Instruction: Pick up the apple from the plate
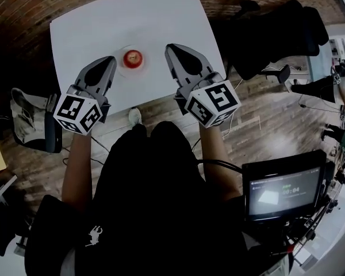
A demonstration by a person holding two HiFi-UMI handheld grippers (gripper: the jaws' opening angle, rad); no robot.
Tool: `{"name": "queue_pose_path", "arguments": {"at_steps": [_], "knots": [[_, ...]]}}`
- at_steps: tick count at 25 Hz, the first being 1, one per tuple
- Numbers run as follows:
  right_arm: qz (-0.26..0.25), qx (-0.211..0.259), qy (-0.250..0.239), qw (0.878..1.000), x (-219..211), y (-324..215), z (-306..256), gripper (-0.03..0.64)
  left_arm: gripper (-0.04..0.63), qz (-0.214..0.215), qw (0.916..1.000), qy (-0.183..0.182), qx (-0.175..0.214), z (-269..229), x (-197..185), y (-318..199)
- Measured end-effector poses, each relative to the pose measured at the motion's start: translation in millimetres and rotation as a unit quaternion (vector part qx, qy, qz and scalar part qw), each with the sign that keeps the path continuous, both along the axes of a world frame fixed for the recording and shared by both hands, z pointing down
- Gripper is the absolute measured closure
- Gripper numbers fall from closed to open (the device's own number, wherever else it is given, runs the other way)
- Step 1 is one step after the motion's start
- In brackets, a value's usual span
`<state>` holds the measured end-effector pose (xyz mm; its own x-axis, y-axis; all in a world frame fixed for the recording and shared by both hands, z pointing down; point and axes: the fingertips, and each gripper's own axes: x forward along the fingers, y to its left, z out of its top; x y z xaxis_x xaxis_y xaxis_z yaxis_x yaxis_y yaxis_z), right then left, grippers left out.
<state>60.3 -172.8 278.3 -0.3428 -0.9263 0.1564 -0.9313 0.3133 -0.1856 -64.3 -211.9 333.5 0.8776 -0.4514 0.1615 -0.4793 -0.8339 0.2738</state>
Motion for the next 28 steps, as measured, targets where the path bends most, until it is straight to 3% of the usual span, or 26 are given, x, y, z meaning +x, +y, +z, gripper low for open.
{"name": "queue_pose_path", "arguments": {"at_steps": [10,19,28], "knots": [[-0.059,-0.005,0.009,0.998,-33.5,-24.2,16.3,0.614,0.589,-0.034,0.9993,-0.015,-0.004,15.1,-20.1,-10.5],[-0.118,-0.013,0.034,0.992,-34.2,-42.1,53.0,0.612,0.589,-0.064,0.9975,-0.023,-0.020,40.1,0.6,-14.3],[-0.182,-0.044,0.068,0.980,-43.7,-51.2,123.3,0.612,0.589,-0.097,0.9909,-0.086,-0.039,98.3,17.9,-14.0]]}}
